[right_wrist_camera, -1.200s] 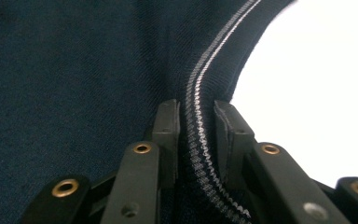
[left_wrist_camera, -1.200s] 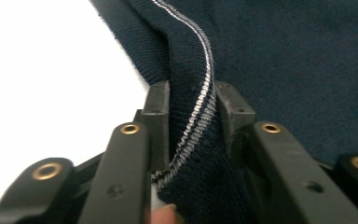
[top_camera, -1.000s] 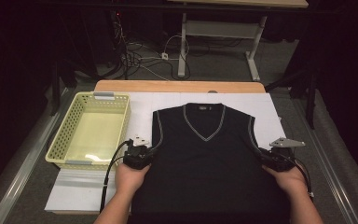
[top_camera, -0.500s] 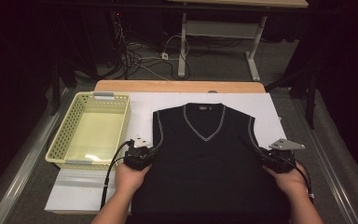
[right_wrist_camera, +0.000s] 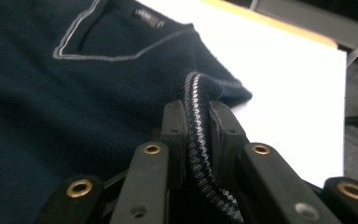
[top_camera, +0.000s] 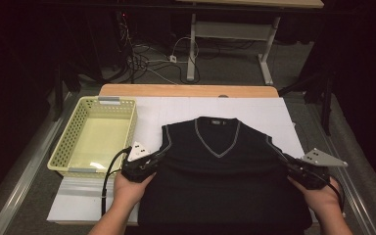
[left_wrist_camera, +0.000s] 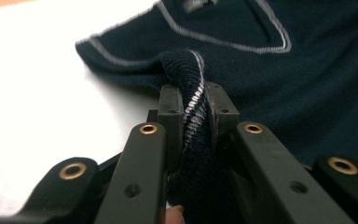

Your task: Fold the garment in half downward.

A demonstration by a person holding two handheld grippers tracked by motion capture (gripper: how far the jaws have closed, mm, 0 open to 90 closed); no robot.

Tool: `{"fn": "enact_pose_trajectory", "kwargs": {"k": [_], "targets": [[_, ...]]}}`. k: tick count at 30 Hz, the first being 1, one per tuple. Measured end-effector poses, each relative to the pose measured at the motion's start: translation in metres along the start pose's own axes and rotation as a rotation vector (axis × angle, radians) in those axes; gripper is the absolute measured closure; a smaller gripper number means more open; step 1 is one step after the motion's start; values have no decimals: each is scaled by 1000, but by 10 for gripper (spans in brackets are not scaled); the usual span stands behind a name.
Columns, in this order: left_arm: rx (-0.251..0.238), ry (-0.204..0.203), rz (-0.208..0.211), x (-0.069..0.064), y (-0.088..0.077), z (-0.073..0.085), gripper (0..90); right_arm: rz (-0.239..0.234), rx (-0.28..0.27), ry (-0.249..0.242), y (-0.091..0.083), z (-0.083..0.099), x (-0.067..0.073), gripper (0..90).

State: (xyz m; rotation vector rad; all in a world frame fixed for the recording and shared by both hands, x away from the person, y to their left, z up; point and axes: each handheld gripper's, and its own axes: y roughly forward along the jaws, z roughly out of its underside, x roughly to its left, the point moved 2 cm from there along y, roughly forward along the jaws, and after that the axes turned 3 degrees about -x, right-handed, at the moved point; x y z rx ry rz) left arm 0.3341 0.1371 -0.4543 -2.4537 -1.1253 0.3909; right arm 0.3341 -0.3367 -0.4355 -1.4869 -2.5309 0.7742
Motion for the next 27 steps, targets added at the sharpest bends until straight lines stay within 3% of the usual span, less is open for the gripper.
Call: {"fn": "enact_pose_trajectory", "kwargs": {"k": [4, 10, 16, 22, 27], "targets": [[-24, 67, 19, -14, -21, 1, 779, -7, -32, -6, -22, 3, 8, 788], [-23, 108, 57, -31, -45, 18, 778, -28, -56, -15, -52, 20, 22, 787], [25, 144, 96, -49, -60, 42, 777, -36, -44, -30, -74, 44, 40, 786], [99, 178, 115, -64, -63, 66, 775, -42, -36, -3, -85, 70, 53, 783], [152, 142, 131, -63, -59, 85, 769, -48, 0, 12, -84, 87, 58, 778]]}}
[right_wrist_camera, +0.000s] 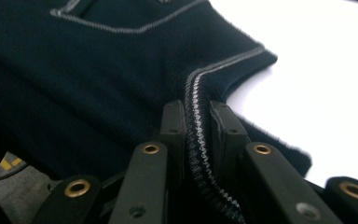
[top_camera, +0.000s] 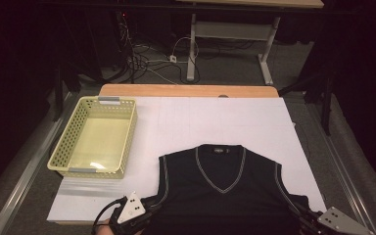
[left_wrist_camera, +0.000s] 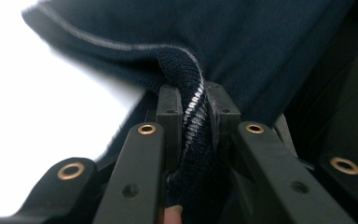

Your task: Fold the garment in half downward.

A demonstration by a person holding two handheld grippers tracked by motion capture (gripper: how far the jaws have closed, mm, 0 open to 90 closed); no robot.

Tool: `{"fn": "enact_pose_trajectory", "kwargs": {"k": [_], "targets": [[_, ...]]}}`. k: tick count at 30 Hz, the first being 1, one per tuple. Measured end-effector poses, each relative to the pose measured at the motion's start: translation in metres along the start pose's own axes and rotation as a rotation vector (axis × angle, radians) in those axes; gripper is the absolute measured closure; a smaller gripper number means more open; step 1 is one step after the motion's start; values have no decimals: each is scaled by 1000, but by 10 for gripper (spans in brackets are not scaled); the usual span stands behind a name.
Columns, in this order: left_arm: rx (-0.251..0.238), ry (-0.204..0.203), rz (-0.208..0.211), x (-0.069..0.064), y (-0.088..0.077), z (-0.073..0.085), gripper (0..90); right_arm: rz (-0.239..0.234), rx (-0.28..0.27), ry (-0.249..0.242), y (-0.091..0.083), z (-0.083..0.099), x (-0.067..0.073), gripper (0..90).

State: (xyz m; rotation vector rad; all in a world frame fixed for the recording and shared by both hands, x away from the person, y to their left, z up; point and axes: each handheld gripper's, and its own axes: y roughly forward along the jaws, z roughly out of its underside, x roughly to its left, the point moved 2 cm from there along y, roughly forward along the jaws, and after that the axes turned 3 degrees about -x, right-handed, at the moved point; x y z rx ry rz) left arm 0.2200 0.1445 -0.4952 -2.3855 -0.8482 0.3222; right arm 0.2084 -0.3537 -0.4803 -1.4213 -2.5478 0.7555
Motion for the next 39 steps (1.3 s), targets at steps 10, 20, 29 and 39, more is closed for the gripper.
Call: {"fn": "enact_pose_trajectory", "kwargs": {"k": [10, 20, 29, 39], "targets": [[4, -10, 30, 0, 1, 2, 667, -15, 39, 11, 3, 13, 3, 743], [-65, -22, 20, 4, -6, -20, 419, -8, -17, 51, -3, -7, -2, 578], [-13, -86, -33, 45, 36, -68, 308, 17, 14, 43, 34, -48, -24, 490], [104, -246, -138, 99, 102, -81, 211, 54, 185, 178, 120, -61, -64, 353]]}}
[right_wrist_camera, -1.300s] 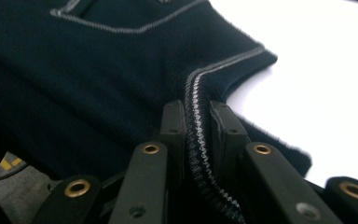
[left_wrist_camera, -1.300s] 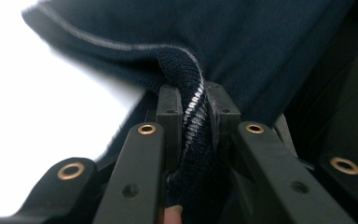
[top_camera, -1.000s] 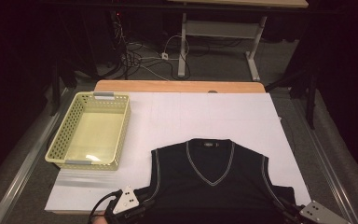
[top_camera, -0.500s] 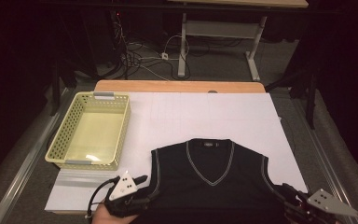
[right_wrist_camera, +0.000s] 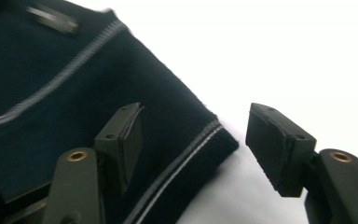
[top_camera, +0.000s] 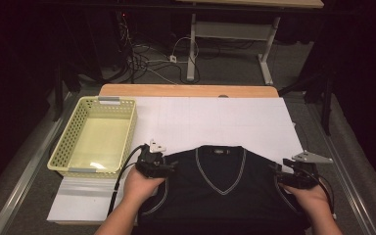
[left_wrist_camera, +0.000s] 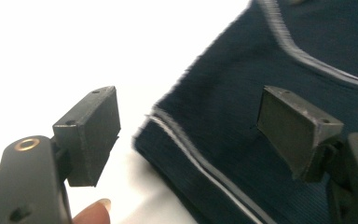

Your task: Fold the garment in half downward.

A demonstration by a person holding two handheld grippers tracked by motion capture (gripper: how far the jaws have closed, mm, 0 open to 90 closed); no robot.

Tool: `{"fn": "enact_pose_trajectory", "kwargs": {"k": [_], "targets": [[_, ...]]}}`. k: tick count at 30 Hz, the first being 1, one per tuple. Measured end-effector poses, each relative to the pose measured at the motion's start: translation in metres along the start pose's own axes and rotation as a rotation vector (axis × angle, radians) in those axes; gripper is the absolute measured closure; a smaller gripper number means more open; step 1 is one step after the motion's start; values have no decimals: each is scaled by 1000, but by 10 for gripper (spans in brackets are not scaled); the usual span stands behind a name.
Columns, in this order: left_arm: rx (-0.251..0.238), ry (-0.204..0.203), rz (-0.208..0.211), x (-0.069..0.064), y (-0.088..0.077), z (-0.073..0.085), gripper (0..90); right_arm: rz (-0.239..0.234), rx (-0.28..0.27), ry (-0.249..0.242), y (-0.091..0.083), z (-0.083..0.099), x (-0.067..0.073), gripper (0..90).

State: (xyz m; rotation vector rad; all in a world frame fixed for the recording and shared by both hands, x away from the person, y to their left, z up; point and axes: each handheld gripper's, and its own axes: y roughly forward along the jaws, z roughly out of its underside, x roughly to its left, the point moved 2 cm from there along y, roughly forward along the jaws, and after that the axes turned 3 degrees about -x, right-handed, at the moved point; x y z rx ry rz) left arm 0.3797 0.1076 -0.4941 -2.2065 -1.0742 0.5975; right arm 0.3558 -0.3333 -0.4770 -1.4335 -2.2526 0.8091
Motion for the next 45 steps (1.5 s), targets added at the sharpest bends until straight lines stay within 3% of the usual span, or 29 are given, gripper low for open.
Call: {"fn": "enact_pose_trajectory", "kwargs": {"k": [2, 3, 5, 7, 8, 11, 13, 17, 21, 25, 30, 32, 35, 37, 38, 40, 45], "targets": [[17, 12, 16, 2, 6, 3, 295, 2, 79, 2, 14, 1, -3, 339], [14, 41, 0, 1, 6, 3, 342, 1, 74, -10, 15, -1, -2, 382], [9, 63, 41, -1, 5, 4, 520, -19, 86, -27, 17, -4, 0, 458], [6, 85, 84, -2, 4, 3, 728, -40, 77, -38, 17, -5, 1, 680], [2, 79, 87, -2, 4, 2, 787, -54, 72, -53, 17, -6, 2, 746], [-13, 85, 70, 1, 1, -5, 803, -13, 62, -91, 18, -15, 1, 791], [-63, 63, 62, 8, -6, -22, 805, 15, 18, -85, 15, -27, -2, 795], [-124, 112, 16, 12, -21, -56, 804, 45, -60, -120, 9, -58, -6, 794], [-193, 127, -21, 14, -37, -91, 804, 96, -135, -132, -1, -91, -12, 794], [-234, 116, -30, 15, -41, -108, 804, 141, -227, -135, -14, -114, -18, 794], [-232, 115, -27, 15, -38, -102, 803, 134, -222, -132, -15, -112, -21, 794], [-236, 102, -8, 15, -38, -94, 803, 120, -227, -125, -17, -104, -20, 794], [-239, 113, 7, 11, -41, -81, 802, 106, -225, -130, -23, -85, -15, 794], [-243, 116, 18, 9, -46, -71, 802, 98, -229, -132, -25, -80, -14, 794], [-254, 114, 44, 4, -52, -61, 802, 90, -231, -146, -32, -68, -9, 793], [-254, 124, 41, 2, -57, -54, 802, 82, -241, -148, -38, -58, -4, 792], [-287, 180, 86, -12, -77, -22, 801, 49, -264, -173, -61, -32, 12, 789]]}}
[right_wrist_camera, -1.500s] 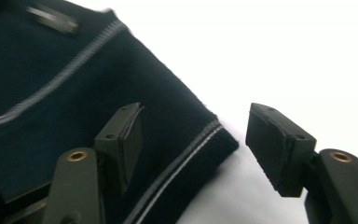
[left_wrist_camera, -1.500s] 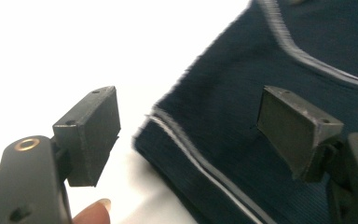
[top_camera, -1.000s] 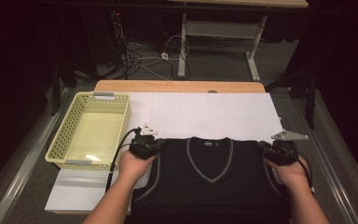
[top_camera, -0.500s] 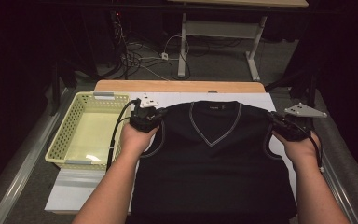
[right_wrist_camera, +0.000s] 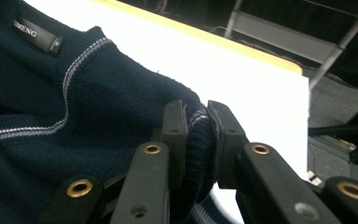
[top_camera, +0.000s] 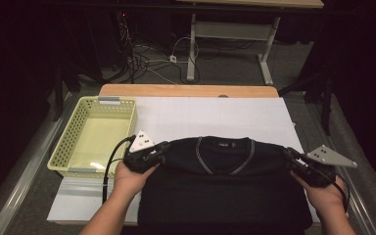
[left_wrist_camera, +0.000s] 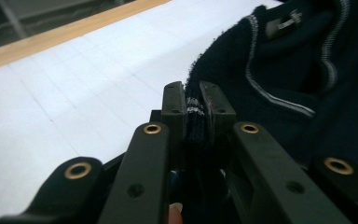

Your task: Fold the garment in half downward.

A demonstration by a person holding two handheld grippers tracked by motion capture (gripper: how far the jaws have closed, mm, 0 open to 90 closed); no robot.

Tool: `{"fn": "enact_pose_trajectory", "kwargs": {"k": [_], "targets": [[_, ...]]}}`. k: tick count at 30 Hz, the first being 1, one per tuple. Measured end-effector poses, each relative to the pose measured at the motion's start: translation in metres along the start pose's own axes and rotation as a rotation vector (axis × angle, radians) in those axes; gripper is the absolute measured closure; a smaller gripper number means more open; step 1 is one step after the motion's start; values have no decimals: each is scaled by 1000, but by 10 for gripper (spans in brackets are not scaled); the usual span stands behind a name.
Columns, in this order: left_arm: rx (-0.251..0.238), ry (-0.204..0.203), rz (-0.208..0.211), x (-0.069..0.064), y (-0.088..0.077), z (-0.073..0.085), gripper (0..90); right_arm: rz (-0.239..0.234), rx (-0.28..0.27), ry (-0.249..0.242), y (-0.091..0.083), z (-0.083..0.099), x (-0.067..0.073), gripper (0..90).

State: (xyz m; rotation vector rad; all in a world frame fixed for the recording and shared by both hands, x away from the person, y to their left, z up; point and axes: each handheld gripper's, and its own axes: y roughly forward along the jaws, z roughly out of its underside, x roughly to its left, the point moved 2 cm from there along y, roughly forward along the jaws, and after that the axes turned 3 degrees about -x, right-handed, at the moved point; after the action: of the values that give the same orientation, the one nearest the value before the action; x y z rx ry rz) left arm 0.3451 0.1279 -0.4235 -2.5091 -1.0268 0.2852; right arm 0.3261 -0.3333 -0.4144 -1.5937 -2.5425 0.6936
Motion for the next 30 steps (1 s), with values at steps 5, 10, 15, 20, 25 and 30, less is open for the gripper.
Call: {"fn": "enact_pose_trajectory", "kwargs": {"k": [5, 10, 15, 20, 25, 30], "targets": [[-10, 20, 51, -20, -25, 26, 801, -30, -29, -5, -26, 14, 17, 789], [-1, 52, 90, -38, -39, 55, 799, -56, -28, 12, -50, 36, 31, 786], [75, 57, 122, -51, -41, 78, 739, -78, 22, 59, -62, 67, 37, 698], [33, 7, 99, -44, -44, 64, 499, -86, 19, 101, -68, 70, 33, 587], [41, -63, 63, -21, -34, 54, 436, -69, 18, 109, -64, 61, 20, 571], [141, -105, -22, 3, -11, 60, 437, -50, 53, 117, -46, 59, 5, 557]]}}
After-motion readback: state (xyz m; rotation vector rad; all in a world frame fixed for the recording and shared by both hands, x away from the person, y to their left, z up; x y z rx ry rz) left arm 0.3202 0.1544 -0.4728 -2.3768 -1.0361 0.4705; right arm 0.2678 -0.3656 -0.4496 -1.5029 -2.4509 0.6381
